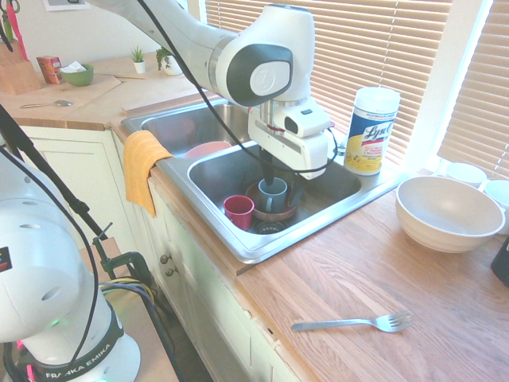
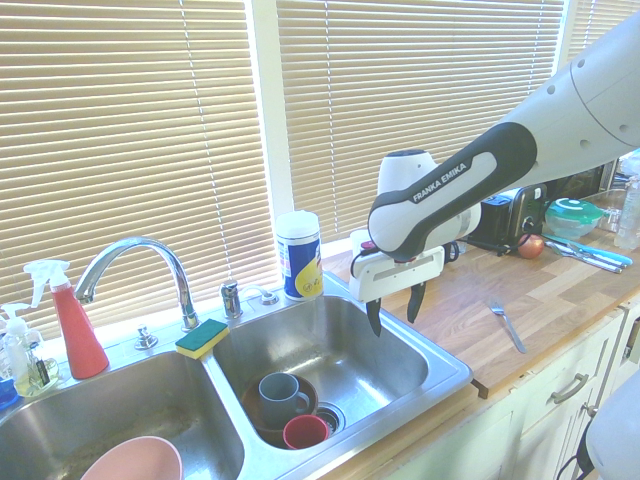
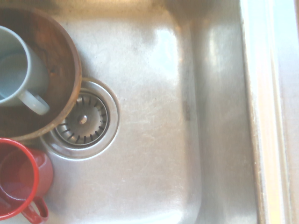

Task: Put the fork into the sink

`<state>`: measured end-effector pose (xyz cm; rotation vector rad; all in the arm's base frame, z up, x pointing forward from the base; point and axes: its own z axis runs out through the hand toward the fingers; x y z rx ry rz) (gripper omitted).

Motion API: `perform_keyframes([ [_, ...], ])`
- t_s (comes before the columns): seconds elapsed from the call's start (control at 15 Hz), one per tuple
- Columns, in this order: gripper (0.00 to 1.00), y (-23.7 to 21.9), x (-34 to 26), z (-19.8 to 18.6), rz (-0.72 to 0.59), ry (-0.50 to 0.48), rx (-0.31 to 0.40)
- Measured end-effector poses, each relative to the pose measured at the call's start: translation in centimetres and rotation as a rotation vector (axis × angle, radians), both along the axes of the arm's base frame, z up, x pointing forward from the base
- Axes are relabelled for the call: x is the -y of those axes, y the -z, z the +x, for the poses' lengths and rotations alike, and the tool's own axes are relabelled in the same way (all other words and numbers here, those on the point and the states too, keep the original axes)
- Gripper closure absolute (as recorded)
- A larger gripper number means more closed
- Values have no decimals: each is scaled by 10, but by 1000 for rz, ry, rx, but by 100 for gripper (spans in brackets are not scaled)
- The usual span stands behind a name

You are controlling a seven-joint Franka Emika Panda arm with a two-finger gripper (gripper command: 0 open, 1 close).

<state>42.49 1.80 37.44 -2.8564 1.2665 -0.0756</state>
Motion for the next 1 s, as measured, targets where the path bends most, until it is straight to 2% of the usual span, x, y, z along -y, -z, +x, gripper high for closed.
perform_keyframes([
  [0.13,0,0,1,1,-10,15,2],
  [0.33,0,-16,19,11,-64,149,39],
  [0.53,0,-30,86,13,-100,329,68],
  [0.73,0,-25,162,-6,-78,484,33],
  [1.0,0,2,227,-29,-35,538,-24],
])
